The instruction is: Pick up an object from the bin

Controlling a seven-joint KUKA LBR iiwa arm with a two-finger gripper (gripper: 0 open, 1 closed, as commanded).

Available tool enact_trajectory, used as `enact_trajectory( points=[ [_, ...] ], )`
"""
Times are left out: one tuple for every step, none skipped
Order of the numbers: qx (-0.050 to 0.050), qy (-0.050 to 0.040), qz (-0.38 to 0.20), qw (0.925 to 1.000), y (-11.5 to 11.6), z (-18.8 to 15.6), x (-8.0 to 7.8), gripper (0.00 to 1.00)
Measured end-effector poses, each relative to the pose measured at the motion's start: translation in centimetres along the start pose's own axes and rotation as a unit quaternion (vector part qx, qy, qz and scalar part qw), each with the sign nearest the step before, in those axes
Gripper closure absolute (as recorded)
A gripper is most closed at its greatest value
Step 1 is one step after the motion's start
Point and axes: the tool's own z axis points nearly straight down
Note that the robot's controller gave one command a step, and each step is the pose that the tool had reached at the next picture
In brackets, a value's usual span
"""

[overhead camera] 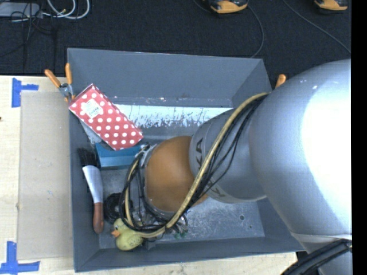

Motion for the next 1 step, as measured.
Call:
enact_trajectory(
  points=[
    [-0.002, -0.0016, -0.011, 0.9999, -0.36, -0.02, 0.55, 1.0]
  ],
)
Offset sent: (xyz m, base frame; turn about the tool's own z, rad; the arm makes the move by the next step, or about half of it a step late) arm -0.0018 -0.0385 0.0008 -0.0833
